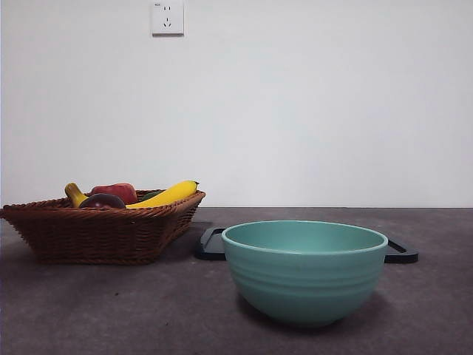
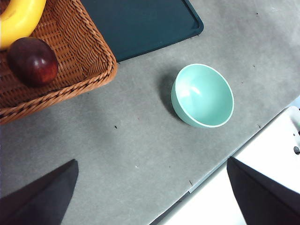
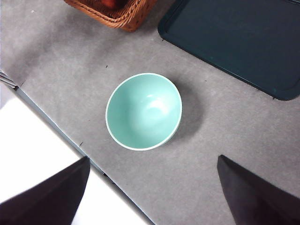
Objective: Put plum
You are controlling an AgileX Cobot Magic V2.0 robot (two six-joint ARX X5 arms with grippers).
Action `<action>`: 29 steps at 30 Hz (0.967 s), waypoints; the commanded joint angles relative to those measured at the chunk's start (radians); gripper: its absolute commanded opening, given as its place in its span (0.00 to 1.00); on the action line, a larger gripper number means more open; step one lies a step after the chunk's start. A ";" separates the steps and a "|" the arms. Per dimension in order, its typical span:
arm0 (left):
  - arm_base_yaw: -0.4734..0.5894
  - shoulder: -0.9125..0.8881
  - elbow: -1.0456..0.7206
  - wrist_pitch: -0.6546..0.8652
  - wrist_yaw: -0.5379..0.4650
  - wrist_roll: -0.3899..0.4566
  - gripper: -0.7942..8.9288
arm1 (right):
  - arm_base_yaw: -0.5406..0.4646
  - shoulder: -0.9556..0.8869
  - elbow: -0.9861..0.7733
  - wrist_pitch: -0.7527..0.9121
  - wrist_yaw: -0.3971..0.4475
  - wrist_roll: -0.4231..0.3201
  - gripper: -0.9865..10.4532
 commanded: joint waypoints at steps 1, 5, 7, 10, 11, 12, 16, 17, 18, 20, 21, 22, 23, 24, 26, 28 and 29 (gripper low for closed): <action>-0.003 0.007 0.025 0.011 -0.010 -0.006 0.59 | 0.005 0.008 0.018 0.010 -0.001 -0.005 0.47; -0.005 0.013 0.026 0.041 -0.024 -0.049 0.60 | 0.005 0.008 0.018 0.013 -0.001 -0.004 0.47; -0.011 0.022 0.026 0.058 -0.047 -0.060 0.60 | 0.005 0.008 0.018 0.015 -0.002 -0.004 0.47; -0.026 0.050 0.035 0.072 -0.098 -0.071 0.60 | 0.005 0.008 0.018 0.017 -0.001 -0.004 0.47; -0.035 0.067 0.042 0.077 -0.118 -0.079 0.60 | 0.005 0.008 0.018 0.017 -0.001 -0.004 0.47; -0.042 0.083 0.051 0.080 -0.134 -0.079 0.60 | 0.005 0.008 0.018 0.018 -0.001 -0.004 0.47; -0.075 0.175 0.104 0.098 -0.209 -0.079 0.60 | 0.005 0.009 0.018 0.019 -0.001 -0.004 0.47; -0.083 0.205 0.123 0.103 -0.226 -0.079 0.60 | 0.005 0.008 0.018 0.019 -0.001 -0.004 0.47; -0.090 0.237 0.144 0.109 -0.243 -0.079 0.60 | 0.005 0.008 0.018 0.019 -0.001 -0.004 0.47; -0.103 0.296 0.181 0.119 -0.270 -0.079 0.59 | 0.005 0.008 0.018 0.019 -0.001 -0.004 0.47; -0.109 0.328 0.201 0.125 -0.290 -0.079 0.59 | 0.005 0.008 0.018 0.019 -0.001 -0.004 0.47; -0.115 0.357 0.218 0.133 -0.311 -0.079 0.59 | 0.005 0.008 0.018 0.020 -0.001 -0.004 0.47; -0.122 0.393 0.238 0.141 -0.337 -0.079 0.59 | 0.005 0.008 0.018 0.021 -0.001 -0.004 0.47; -0.127 0.420 0.252 0.146 -0.352 -0.079 0.59 | 0.005 0.008 0.018 0.021 -0.001 -0.004 0.47; -0.137 0.484 0.283 0.155 -0.386 -0.078 0.59 | 0.005 0.009 0.018 0.021 -0.001 -0.005 0.47; -0.143 0.533 0.302 0.169 -0.412 -0.078 0.59 | 0.005 0.008 0.018 0.025 -0.001 -0.005 0.47; -0.146 0.560 0.308 0.180 -0.427 -0.078 0.59 | 0.005 0.008 0.018 0.027 -0.001 -0.005 0.47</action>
